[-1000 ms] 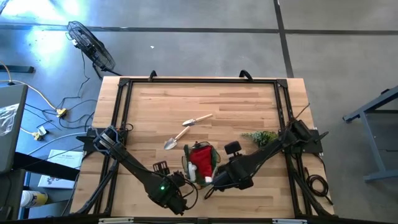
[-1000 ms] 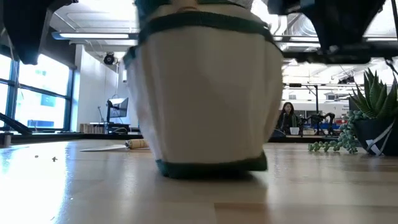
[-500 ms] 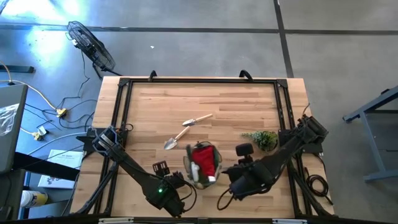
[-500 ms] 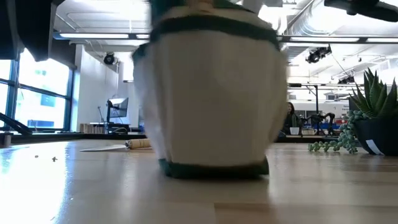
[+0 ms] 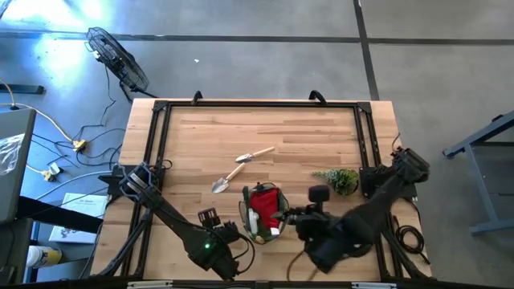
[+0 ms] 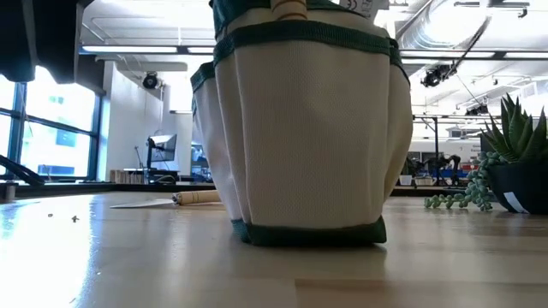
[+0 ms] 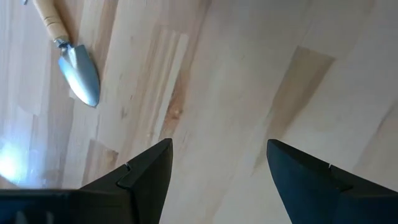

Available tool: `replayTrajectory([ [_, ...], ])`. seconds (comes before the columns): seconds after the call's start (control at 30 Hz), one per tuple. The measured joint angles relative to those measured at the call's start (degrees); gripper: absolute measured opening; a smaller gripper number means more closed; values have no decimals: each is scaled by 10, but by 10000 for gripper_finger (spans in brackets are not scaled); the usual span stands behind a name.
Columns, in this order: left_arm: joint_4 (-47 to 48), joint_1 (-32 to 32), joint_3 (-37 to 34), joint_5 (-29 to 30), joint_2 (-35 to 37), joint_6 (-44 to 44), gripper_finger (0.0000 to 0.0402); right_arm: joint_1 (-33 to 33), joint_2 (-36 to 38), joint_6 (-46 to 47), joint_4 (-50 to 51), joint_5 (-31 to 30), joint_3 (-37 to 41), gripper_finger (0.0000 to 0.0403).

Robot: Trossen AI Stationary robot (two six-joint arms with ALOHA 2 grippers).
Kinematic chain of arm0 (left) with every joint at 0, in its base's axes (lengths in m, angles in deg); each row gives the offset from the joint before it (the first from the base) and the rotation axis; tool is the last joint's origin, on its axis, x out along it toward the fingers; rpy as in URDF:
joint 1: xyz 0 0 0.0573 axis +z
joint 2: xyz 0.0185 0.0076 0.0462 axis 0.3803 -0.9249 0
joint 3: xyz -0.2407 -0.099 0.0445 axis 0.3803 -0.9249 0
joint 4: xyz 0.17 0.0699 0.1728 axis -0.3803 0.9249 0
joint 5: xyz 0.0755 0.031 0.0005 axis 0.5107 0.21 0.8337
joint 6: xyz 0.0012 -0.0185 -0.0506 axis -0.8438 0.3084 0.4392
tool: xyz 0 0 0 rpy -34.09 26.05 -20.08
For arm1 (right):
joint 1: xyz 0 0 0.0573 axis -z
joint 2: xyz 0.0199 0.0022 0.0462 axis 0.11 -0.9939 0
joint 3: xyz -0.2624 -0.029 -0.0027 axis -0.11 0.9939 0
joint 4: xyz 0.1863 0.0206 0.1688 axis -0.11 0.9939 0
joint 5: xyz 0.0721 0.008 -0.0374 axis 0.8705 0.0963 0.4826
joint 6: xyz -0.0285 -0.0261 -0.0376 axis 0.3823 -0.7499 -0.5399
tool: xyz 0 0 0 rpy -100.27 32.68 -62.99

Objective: Pick & Place Garden tools in Gardening bag
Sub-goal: Put the green shear scissors into the gardening bag

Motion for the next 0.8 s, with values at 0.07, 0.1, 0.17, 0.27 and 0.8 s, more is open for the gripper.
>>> replayTrajectory([
  [0.07,-6,-5,0,6,0,0,251,-25,15,34,-8,-42,6,33],
  [0.1,-5,-8,0,10,0,0,251,-38,24,52,-12,-62,14,33],
  [0.17,-7,-17,0,22,0,1,251,-64,46,94,-33,-98,47,33],
  [0.27,-11,-31,0,39,0,5,251,-104,87,138,-103,-143,129,33],
  [0.8,-16,-37,0,145,0,15,251,-49,222,-303,-1196,17,644,33],
])
